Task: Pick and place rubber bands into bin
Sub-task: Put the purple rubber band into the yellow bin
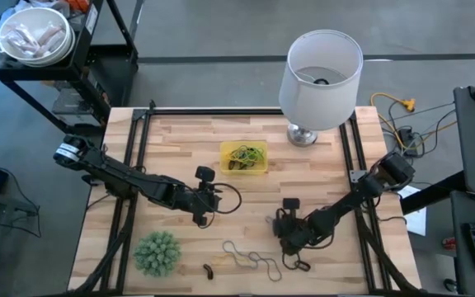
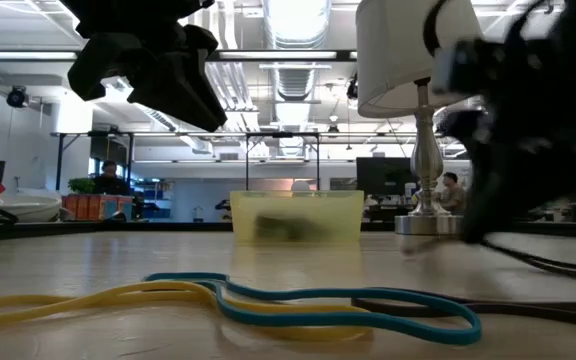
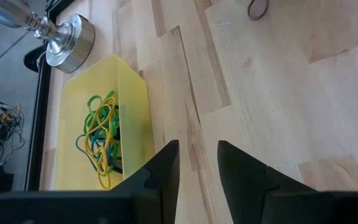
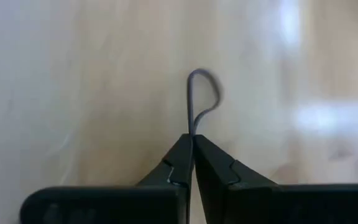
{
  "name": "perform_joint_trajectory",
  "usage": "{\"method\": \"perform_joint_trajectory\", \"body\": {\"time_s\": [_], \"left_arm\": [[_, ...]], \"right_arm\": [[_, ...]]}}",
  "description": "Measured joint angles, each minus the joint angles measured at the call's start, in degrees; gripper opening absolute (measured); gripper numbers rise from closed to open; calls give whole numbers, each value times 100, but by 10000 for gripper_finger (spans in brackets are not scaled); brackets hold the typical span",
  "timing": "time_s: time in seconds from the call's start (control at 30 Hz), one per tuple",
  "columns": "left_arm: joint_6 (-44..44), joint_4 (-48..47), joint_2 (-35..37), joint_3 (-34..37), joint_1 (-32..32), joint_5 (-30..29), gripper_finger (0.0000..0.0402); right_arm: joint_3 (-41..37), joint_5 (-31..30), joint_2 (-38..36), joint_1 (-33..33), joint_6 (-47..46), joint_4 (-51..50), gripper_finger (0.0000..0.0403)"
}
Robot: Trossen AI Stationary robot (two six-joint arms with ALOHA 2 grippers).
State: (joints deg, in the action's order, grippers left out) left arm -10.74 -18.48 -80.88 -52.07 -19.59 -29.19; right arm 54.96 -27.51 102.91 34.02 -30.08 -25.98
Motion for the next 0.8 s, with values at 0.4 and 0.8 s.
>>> {"method": "perform_joint_trajectory", "body": {"time_s": [0.4,0.8], "left_arm": [[0,2,0,0,0,0,93],[-1,1,0,0,0,0,93]], "right_arm": [[802,-1329,-31,28,902,-555,8],[1626,-3181,-52,-101,2478,-734,8]]}}
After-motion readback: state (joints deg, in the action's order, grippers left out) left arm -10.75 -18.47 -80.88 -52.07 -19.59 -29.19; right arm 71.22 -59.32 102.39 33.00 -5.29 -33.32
